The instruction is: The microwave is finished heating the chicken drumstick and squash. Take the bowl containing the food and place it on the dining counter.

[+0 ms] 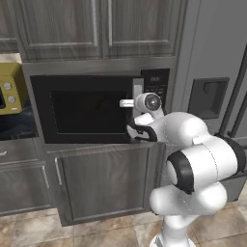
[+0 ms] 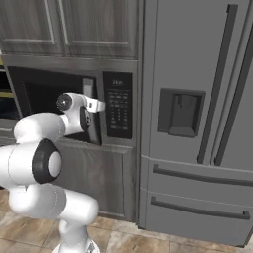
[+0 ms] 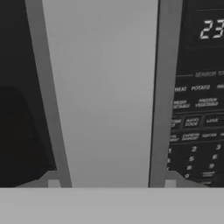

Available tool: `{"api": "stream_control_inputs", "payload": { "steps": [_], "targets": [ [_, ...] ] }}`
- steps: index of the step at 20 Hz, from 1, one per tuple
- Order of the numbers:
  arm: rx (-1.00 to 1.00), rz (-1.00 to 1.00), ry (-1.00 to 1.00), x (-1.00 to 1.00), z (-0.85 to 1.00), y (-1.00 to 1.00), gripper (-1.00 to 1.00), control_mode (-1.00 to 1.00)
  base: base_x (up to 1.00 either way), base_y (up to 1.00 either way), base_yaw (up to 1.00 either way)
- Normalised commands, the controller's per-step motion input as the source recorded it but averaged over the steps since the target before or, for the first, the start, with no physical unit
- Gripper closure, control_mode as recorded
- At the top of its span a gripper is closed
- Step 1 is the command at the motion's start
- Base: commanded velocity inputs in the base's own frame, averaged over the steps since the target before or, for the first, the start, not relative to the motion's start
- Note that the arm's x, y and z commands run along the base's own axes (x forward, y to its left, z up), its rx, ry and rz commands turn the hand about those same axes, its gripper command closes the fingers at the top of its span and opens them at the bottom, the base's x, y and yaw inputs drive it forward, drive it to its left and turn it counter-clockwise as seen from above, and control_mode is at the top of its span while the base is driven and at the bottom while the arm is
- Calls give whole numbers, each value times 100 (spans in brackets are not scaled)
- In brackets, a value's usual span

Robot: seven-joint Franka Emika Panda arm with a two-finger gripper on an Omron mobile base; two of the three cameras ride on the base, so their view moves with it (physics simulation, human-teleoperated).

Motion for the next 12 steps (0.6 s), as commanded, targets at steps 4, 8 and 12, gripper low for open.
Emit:
{"api": "stream_control_inputs", "payload": {
  "steps": [4,8,12],
  "targets": [
    [0,0,-7,-99,67,34,100,-100,0,0,0],
    [0,0,-7,-100,69,37,100,-100,0,0,0],
    [0,0,-5,-100,76,44,100,-100,0,0,0]
  ]
}}
